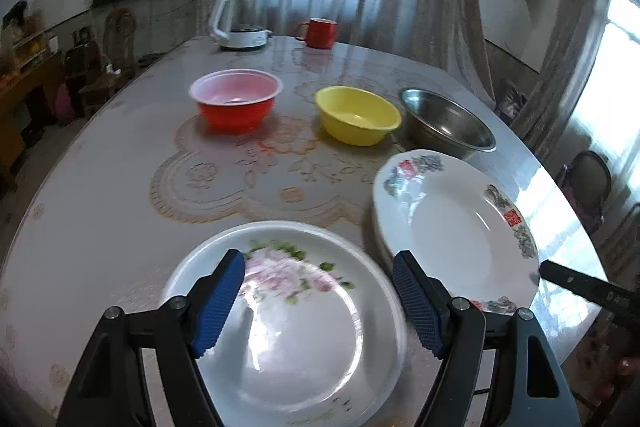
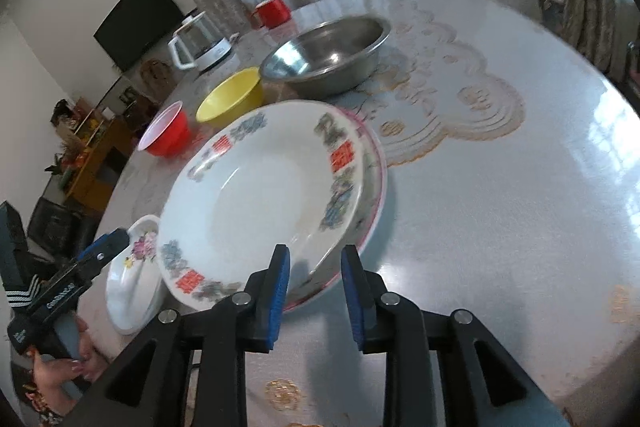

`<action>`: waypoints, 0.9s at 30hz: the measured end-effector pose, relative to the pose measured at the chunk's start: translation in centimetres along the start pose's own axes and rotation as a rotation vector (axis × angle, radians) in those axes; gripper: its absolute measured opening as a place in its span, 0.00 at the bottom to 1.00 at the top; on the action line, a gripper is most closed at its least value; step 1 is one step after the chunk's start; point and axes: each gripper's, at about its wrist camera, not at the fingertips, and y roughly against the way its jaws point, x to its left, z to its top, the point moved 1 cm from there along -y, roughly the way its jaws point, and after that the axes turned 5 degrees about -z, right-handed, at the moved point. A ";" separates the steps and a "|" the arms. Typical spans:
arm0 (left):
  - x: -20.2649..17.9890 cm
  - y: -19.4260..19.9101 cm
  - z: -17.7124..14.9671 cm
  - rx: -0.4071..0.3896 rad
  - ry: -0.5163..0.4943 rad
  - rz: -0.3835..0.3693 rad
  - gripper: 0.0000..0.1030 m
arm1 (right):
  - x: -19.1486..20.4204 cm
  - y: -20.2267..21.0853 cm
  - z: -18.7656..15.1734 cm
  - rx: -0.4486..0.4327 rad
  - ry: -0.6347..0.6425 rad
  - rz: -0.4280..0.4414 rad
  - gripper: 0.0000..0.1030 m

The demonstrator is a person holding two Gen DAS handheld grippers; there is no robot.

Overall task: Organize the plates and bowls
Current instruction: 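Move both grippers to the rim of the pink-rose plate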

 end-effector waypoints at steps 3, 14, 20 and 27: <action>1.1 0.7 -0.2 -0.013 0.023 0.015 0.77 | -0.5 1.0 0.0 -0.032 -0.038 0.050 0.25; 5.1 2.6 -1.3 -0.039 0.095 0.077 0.85 | 4.1 1.8 -1.1 -0.039 0.092 0.145 0.30; 6.6 2.9 -2.0 -0.039 0.111 0.115 0.91 | 7.0 1.3 -1.9 0.015 0.170 0.202 0.30; 8.1 2.4 -2.6 -0.018 0.127 0.147 0.92 | 11.6 -0.2 -3.9 0.095 0.293 0.271 0.30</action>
